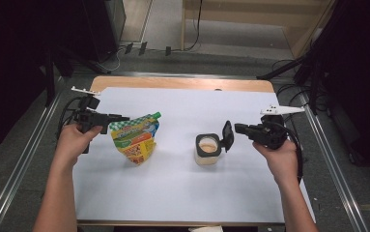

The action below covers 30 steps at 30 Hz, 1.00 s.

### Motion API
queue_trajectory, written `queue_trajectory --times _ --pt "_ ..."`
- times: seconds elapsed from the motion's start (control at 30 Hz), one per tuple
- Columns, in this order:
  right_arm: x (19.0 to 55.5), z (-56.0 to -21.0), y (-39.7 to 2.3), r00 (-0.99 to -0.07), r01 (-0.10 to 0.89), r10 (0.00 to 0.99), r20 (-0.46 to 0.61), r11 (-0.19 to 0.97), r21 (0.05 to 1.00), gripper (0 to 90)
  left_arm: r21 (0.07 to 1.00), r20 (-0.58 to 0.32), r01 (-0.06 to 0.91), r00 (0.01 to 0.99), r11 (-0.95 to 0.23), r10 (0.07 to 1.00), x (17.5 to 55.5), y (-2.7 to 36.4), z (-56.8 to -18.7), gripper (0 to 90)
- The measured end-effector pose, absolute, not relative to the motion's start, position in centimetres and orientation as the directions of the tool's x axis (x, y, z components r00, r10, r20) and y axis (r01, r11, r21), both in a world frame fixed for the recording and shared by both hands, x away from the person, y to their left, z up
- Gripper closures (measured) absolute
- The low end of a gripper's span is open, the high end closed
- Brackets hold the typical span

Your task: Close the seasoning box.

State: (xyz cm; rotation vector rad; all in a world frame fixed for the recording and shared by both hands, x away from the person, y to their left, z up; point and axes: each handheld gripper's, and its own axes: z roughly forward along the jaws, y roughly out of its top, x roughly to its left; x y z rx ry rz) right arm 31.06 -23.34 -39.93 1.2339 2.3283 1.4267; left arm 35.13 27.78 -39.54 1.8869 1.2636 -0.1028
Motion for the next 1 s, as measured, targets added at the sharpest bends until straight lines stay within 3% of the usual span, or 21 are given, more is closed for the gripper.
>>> queue_trajectory --times 1.0 --pt "31.0 -41.5 -20.5 -0.696 0.579 0.649 0.308 0.252 0.776 90.0 0.589 -0.483 0.795 0.490 -0.145 0.726 35.2 27.7 -39.6 41.5"
